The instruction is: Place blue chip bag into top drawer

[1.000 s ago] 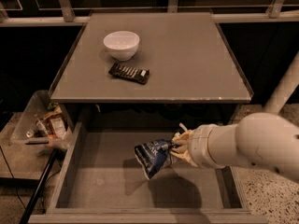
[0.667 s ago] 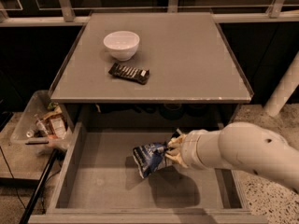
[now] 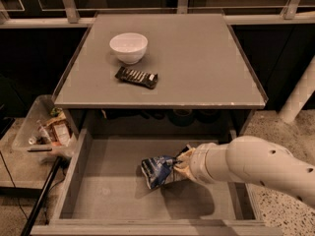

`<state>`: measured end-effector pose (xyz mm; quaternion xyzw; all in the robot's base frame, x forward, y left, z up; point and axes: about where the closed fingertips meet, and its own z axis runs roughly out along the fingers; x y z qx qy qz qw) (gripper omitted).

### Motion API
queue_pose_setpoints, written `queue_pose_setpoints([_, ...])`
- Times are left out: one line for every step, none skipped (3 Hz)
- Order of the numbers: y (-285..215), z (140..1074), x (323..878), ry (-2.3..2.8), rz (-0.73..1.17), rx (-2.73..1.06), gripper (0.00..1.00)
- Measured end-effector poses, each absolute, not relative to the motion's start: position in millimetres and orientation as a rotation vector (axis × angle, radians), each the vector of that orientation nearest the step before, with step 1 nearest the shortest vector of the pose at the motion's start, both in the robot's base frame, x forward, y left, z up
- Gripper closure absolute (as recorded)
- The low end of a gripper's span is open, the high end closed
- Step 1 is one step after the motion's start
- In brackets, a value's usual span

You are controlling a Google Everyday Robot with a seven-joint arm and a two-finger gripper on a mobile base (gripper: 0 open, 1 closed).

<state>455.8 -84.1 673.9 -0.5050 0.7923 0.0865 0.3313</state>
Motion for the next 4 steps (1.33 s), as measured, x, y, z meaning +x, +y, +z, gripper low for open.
queue_pose_setpoints([-84.0, 673.9, 455.8, 2.071, 0.226, -1.32, 0.82])
queue_pose_setpoints([-84.0, 673.9, 455.8, 2.071, 0.226, -1.32, 0.59])
queue_pose_setpoints([-84.0, 674.0, 455.8, 2.071, 0.226, -1.32, 0.35])
queue_pose_setpoints([-84.0, 674.0, 455.8, 2.071, 0.226, -1.32, 0.12])
